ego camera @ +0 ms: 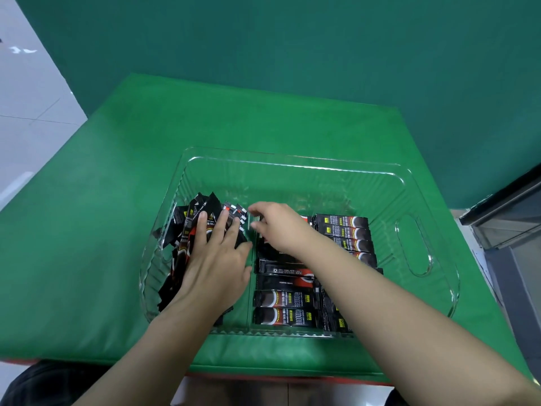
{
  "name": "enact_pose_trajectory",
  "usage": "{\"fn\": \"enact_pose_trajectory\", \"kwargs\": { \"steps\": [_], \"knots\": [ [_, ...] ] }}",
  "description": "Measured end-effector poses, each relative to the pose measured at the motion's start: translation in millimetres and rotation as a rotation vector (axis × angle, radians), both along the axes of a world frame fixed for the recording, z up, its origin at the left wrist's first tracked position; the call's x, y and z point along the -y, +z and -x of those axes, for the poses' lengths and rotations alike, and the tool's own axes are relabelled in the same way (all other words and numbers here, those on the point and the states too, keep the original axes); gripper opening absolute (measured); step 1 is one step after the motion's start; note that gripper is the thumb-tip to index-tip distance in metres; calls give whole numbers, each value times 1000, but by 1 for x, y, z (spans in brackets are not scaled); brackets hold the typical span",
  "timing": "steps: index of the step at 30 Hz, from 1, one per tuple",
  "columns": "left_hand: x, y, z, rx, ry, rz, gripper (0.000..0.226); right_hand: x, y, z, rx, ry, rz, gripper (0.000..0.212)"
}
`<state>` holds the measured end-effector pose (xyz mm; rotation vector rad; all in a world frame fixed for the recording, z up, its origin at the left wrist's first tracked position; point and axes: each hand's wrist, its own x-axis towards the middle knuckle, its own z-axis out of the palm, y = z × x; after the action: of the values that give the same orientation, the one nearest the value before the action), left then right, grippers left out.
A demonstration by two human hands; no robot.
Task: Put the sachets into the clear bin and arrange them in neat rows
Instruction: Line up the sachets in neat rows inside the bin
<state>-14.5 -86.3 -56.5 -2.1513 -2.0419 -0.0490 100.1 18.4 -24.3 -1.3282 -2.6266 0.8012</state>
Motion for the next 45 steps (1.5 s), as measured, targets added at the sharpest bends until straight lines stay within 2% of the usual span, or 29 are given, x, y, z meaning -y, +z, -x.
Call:
{"fn": "enact_pose_trajectory", "kwargs": {
  "steps": [7, 12, 18, 20, 23, 27, 32, 41, 45],
  "knots": [
    [-1, 0, -1, 20, -3, -11, 36, -11, 8, 31, -274, -17, 73, 35],
    [-1, 2, -1, 17, 2, 4, 38, -18, 12, 49, -229, 112, 170, 42],
    [0, 4, -1, 5, 4, 8, 38, -20, 20, 58, -194, 151, 215, 44],
    [0, 5, -1, 7, -1, 14, 38, -20, 23, 58, -205, 171, 210, 41],
    [0, 5, -1, 12, -13, 17, 39, -17, 25, 57, -278, 147, 231, 24],
    [0, 6, -2, 40, -16, 40, 38, -17, 23, 54, -331, 110, 153, 6],
    [-1, 4, 0, 43, 10, 58, 39, -16, 24, 48, -446, 5, 127, 20],
    [-3, 9, -6, 59, 1, 122, 49, -14, 25, 22, -406, -31, -79, 4],
    [-2, 7, -10, 259, 18, 204, 50, -12, 27, 7, -400, -81, -128, 3]
  ]
}}
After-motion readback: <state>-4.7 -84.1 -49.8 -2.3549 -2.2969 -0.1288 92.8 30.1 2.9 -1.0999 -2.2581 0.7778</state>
